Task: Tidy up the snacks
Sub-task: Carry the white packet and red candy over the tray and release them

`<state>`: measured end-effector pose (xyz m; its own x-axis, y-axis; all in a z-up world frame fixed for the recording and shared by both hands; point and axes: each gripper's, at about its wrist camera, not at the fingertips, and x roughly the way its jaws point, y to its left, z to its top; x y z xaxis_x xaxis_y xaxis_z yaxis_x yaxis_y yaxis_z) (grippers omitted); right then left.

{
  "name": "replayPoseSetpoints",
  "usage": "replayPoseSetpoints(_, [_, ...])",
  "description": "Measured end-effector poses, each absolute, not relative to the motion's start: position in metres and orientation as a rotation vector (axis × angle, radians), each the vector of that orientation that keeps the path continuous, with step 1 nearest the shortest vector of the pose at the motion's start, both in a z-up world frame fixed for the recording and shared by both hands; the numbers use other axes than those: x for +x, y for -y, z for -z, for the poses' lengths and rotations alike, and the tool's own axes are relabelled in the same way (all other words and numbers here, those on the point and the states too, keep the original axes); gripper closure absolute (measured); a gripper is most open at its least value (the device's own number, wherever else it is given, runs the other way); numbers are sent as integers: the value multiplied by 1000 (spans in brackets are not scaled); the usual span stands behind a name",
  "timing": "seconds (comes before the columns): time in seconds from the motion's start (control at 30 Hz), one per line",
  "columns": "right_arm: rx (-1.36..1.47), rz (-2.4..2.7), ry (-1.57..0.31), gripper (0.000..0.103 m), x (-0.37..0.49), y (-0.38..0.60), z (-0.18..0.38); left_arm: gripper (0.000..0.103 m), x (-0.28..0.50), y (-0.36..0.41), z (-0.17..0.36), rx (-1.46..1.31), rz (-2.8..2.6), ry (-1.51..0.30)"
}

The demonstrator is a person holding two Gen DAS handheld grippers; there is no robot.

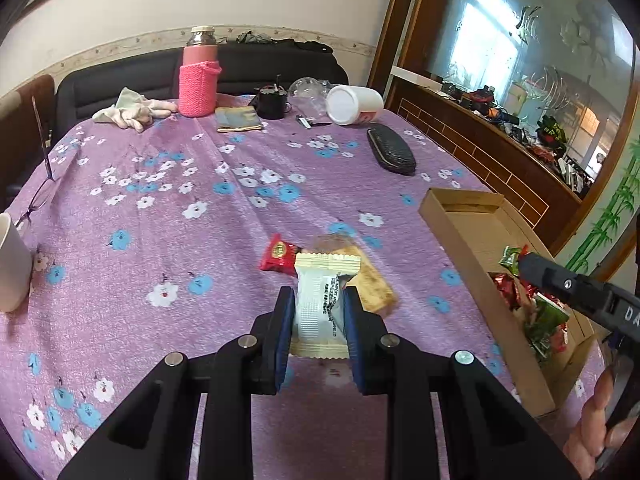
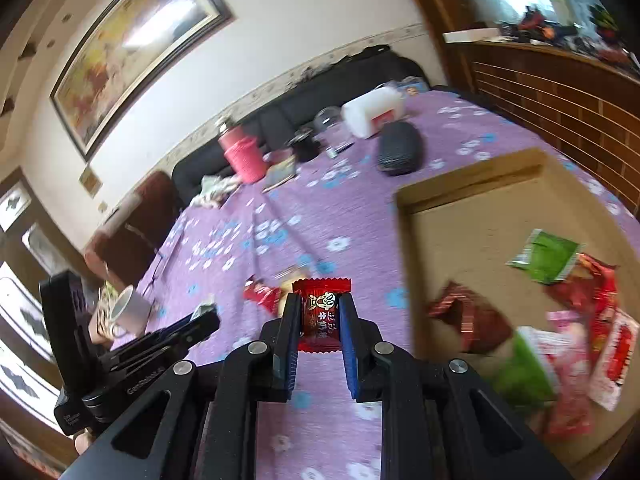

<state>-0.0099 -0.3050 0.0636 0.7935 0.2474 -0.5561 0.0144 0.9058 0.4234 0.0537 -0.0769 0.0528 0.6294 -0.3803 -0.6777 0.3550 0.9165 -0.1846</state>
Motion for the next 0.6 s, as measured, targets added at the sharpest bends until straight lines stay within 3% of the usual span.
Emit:
replayPoseSetpoints(0.3, [574, -32, -574, 83, -39, 393, -62, 79, 37, 122, -62, 0, 491, -803])
replayPoseSetpoints(0.6, [689, 53, -549, 83, -53, 462, -43, 79, 14, 225, -67, 56, 697, -836])
